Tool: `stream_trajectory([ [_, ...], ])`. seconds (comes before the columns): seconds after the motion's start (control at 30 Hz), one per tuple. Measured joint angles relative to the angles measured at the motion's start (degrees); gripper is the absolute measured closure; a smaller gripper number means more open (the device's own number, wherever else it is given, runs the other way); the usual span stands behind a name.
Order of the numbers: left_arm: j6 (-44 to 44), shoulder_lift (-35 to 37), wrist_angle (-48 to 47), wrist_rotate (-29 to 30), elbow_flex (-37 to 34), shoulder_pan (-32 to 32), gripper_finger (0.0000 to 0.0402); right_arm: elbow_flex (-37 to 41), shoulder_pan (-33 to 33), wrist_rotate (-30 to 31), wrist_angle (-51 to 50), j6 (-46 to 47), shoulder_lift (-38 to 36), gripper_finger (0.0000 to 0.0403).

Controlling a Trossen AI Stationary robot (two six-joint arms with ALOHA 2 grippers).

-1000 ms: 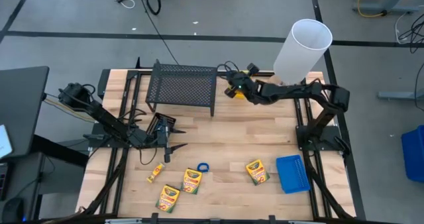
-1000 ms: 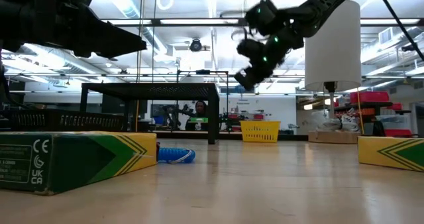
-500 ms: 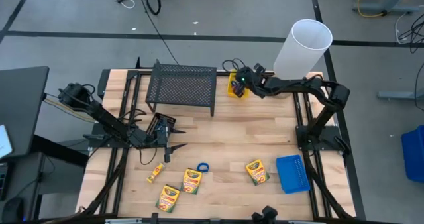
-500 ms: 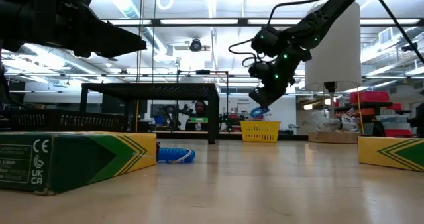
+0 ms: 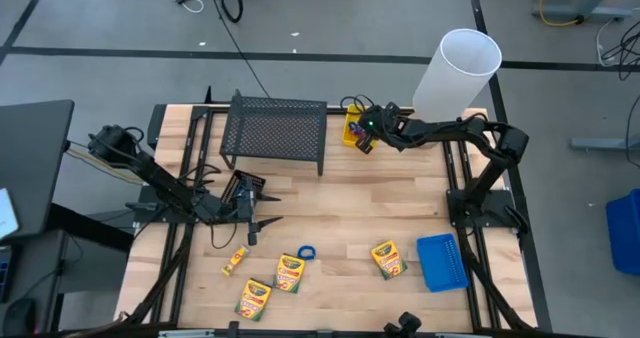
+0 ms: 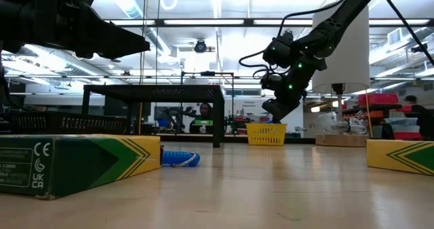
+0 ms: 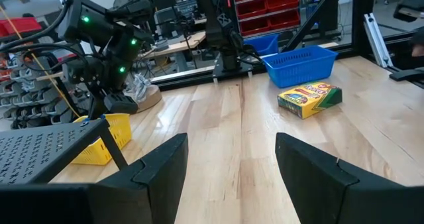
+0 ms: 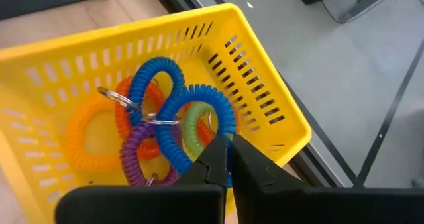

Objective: Pick & Place Office Desk Supplies
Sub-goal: Put the bottom blue spring keychain into the yellow bin, then put the blue spring keychain into the yellow bin

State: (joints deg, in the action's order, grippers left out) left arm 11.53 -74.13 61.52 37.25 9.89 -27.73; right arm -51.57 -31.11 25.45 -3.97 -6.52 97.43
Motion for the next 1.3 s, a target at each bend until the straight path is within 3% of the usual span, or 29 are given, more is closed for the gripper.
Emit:
stream_trajectory([
  [0.63, 0.0, 0.0, 0.0, 0.0, 0.0, 0.0, 0.0168, 0.0, 0.0, -0.4, 3.6, -0.4, 0.0, 0.0216],
  [0.8, 0.0, 0.0, 0.0, 0.0, 0.0, 0.0, 0.0168, 0.0, 1.0, -0.5, 5.2, -0.6, -0.4, 0.0208],
  [0.93, 0.0, 0.0, 0.0, 0.1, 0.0, 0.0, 0.0168, 0.0, 4.5, -7.0, 5.4, -1.7, -2.0, 0.0215],
  [1.13, 0.2, 0.0, 0.0, 0.2, 0.0, 0.0, 0.0168, 0.0, 14.3, -20.2, 1.1, -1.7, -4.7, 0.0220],
  [1.3, 0.2, 0.0, 0.0, 0.2, 0.0, 0.0, 0.0168, -0.1, 24.6, -21.4, 0.6, 0.3, -5.0, 0.0220],
])
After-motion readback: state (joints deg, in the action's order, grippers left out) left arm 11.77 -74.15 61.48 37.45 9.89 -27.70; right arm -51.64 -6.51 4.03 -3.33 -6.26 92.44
